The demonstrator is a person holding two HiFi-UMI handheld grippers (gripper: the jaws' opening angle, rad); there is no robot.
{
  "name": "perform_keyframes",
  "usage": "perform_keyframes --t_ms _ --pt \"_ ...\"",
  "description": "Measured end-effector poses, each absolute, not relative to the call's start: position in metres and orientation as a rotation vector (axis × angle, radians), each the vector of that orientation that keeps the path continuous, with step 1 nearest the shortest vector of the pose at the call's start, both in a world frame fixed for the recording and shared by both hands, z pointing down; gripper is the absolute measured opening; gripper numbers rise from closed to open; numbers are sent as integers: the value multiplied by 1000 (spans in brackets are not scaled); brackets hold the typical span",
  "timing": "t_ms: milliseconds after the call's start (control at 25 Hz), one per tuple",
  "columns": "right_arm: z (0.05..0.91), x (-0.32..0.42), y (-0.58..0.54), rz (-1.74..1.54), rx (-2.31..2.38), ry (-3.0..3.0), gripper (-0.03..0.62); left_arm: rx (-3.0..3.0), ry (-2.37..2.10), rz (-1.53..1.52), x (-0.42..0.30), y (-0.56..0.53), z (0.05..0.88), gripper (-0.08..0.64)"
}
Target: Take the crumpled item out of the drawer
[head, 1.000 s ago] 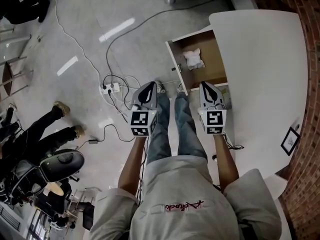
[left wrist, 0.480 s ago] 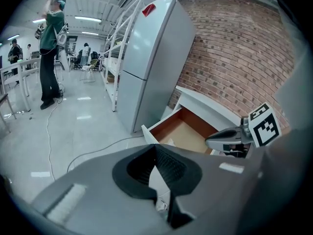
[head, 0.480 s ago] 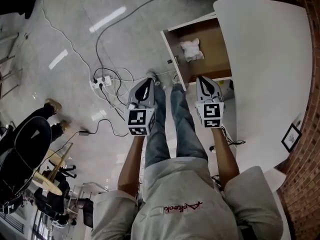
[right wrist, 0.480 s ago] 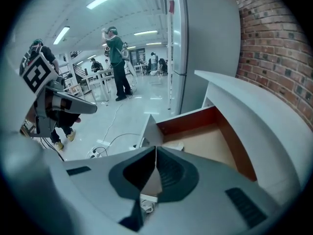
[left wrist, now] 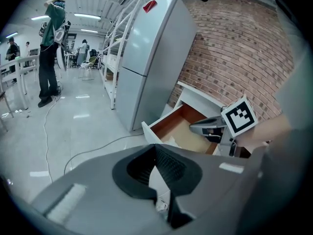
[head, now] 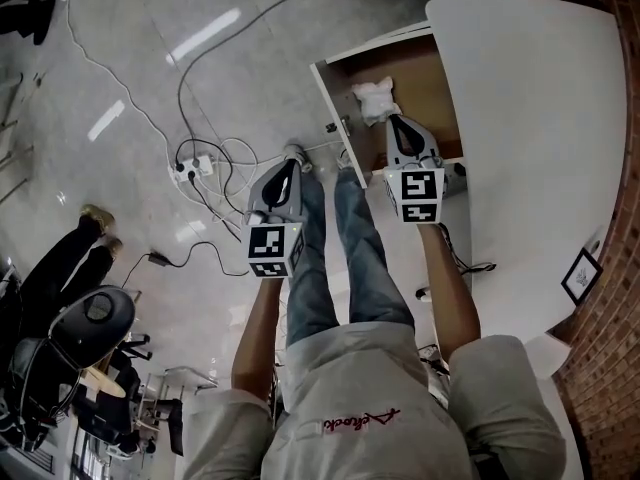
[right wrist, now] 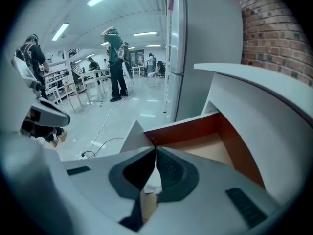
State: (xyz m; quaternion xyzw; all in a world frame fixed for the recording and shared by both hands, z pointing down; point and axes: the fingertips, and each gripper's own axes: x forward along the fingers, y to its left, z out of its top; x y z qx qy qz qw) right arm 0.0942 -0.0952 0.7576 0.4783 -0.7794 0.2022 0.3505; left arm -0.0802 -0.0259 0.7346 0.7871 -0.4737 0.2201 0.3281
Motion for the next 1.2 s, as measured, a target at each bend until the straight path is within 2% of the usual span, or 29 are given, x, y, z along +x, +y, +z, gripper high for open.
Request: perform_keyframes --t_ms 480,720,760,800,840,920,1200 --pt "801 104 -143 538 1260 -1942 14 2054 -1231 559 -83 -40 747 9" --pt "843 114 -138 661 1180 -1852 15 2039 -1226 563 -85 -39 755 9" --pt "851 117 -135 685 1160 -1829 43 2038 -1223 563 -85 -38 756 9" --pt "858 119 -132 706 1142 -1808 107 2037 -1220 563 -84 -38 757 9" --pt "864 121 -130 723 1127 -1791 121 2036 -1218 563 -84 -38 758 9" --pt "876 124 -126 751 1105 -1761 141 2031 -1213 565 -83 -36 760 9" --pt "891 140 -120 762 1126 -1675 141 2024 -1201 573 -83 -34 766 9"
